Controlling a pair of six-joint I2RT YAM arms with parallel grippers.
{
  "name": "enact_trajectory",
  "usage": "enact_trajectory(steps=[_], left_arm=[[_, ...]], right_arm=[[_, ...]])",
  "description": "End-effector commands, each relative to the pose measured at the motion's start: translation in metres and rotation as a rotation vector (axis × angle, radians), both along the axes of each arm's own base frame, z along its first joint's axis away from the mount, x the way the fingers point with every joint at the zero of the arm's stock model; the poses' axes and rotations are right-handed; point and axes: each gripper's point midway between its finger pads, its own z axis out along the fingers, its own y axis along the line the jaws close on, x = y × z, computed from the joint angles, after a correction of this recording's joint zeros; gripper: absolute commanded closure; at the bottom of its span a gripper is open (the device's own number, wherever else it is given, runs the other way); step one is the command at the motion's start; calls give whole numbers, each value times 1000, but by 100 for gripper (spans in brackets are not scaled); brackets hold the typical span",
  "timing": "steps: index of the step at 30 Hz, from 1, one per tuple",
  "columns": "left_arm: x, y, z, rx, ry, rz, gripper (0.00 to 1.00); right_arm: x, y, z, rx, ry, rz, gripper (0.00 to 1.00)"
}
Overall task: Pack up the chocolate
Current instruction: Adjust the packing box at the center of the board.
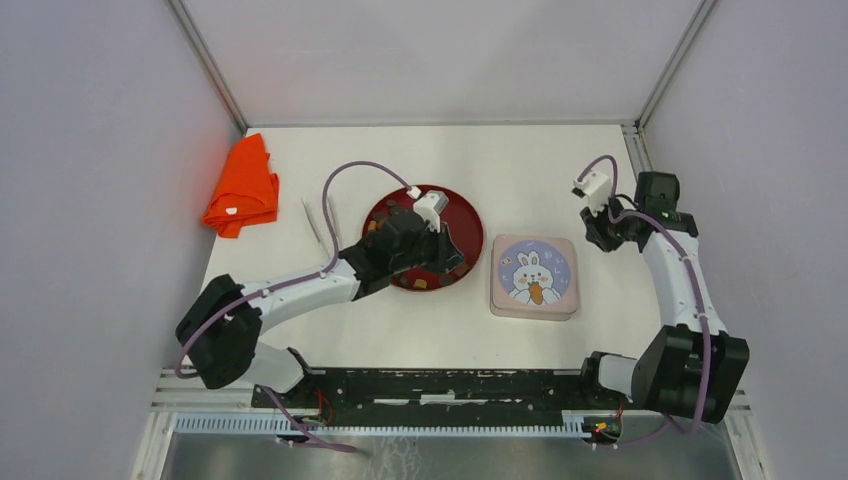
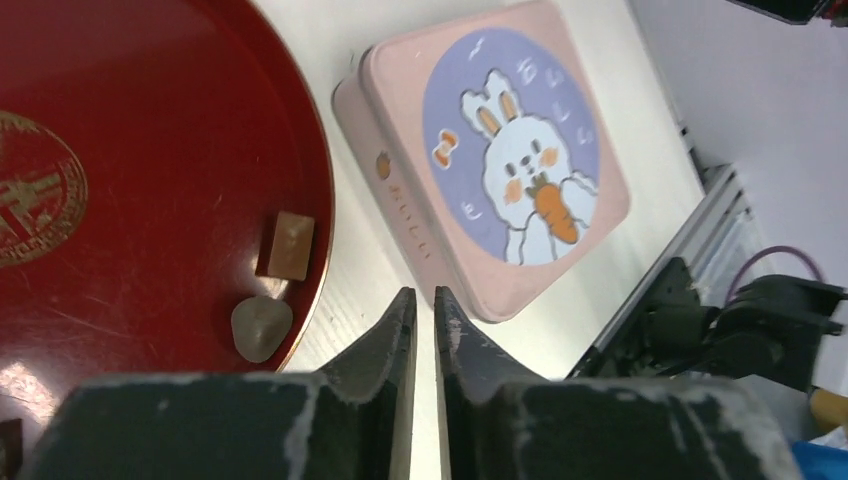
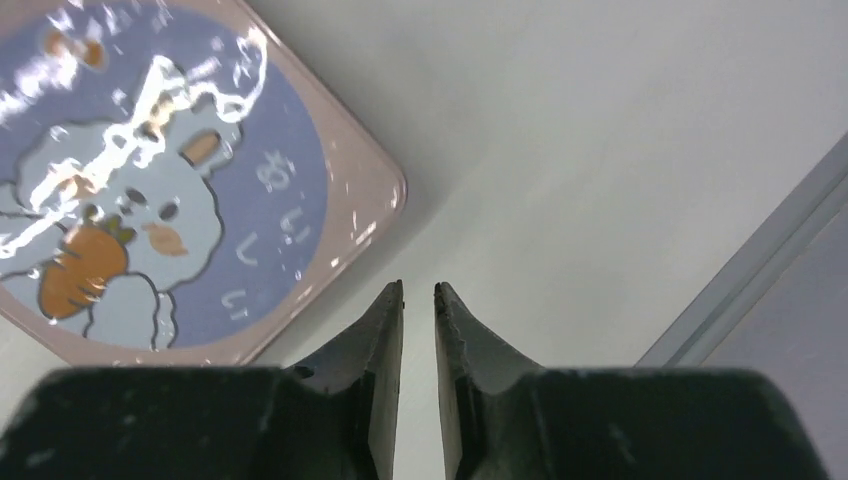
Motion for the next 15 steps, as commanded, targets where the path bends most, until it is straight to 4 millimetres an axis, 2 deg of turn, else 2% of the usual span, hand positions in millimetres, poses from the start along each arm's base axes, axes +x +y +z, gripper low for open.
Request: enact_trajectory(steps=[1, 4, 8, 12, 15], left_arm=[[-4, -13, -21, 64, 43, -21, 84], [-17, -24, -48, 111, 83, -63, 87], [-26, -34, -76, 164, 111, -69, 88], [-27, -47, -93, 183, 132, -82, 88], [-28, -65, -96, 176, 131, -118, 88]], right_arm=[[-20, -37, -55, -40, 102, -88, 80], [-29, -42, -88, -28, 176, -100, 83], [-32, -28, -114, 58, 253, -68, 86], [-23, -16, -117, 130, 272, -39, 86], [-13, -8, -113, 154, 277, -9, 86]])
